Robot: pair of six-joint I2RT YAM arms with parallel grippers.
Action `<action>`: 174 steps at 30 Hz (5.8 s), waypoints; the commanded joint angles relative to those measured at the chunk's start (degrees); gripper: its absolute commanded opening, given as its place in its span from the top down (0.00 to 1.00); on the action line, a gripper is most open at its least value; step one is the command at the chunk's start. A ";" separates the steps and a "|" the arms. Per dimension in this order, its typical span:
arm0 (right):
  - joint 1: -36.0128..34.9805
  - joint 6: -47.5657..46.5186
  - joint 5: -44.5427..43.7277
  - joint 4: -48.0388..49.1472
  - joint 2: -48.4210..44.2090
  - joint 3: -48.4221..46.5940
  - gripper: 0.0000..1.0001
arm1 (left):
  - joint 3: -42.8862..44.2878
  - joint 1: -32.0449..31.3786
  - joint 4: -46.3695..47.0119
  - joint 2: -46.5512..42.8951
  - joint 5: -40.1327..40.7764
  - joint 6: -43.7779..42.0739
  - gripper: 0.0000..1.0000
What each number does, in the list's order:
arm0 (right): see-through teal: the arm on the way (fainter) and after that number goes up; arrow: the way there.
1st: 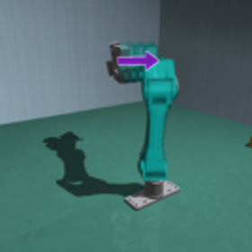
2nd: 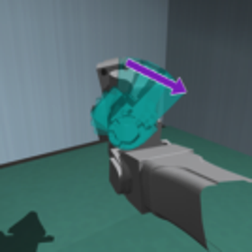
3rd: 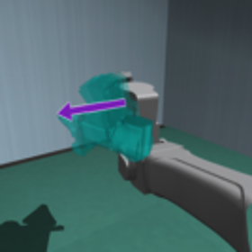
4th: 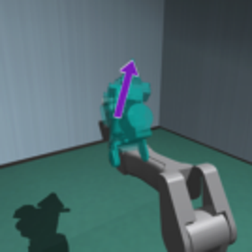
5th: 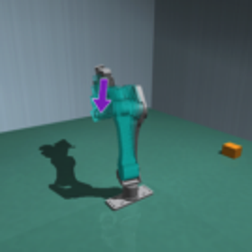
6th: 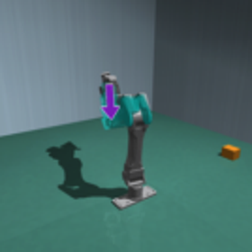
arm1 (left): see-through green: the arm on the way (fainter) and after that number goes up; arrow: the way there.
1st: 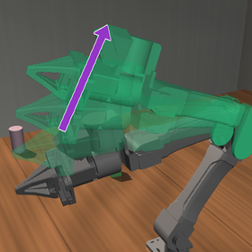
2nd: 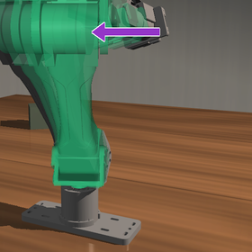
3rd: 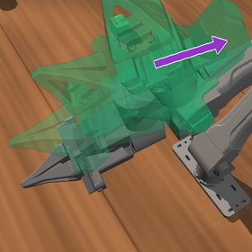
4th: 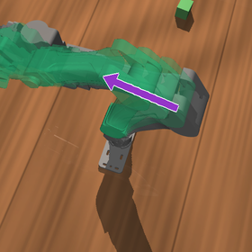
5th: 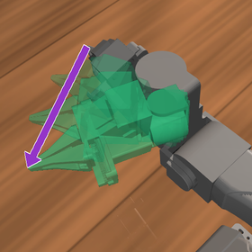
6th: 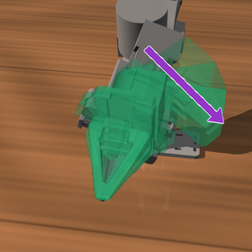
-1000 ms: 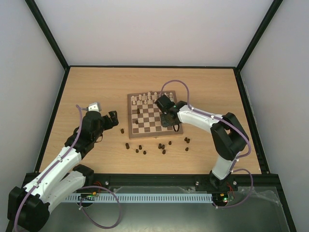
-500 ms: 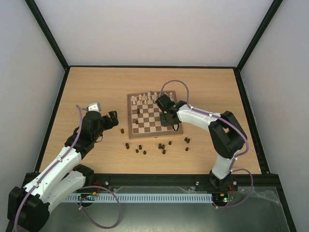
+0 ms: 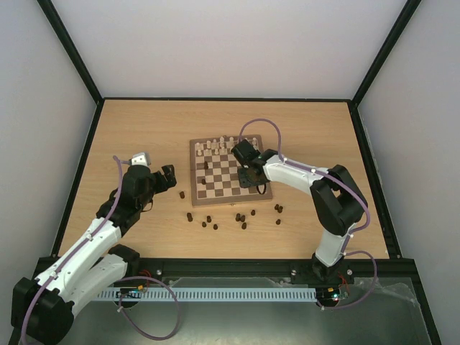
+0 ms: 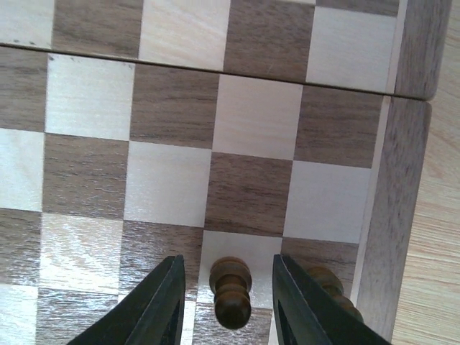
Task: Set up the chess pieces on the board
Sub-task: Place the chess piece on the chessboard, then move the chess piece to the chessboard, then pick up the chess piece at the center of the board.
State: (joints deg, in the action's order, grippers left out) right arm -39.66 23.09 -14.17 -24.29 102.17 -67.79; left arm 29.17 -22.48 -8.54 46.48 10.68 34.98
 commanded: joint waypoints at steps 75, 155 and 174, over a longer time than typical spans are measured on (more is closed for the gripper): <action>-15.27 -1.23 6.50 -8.25 18.10 -26.08 0.88 | -1.57 0.53 -4.08 -11.10 5.08 1.47 0.00; -29.86 4.20 11.16 3.81 -0.65 -0.25 0.68 | -1.81 0.95 -4.21 -10.51 4.26 1.67 0.01; -30.32 3.67 5.99 -0.53 8.56 -8.44 0.67 | -1.82 1.02 -5.09 -12.63 4.44 1.70 0.00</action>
State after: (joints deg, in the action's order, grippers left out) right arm -69.52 26.59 -6.44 -20.78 109.49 -74.52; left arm 27.99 -21.82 -12.75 34.63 14.98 36.49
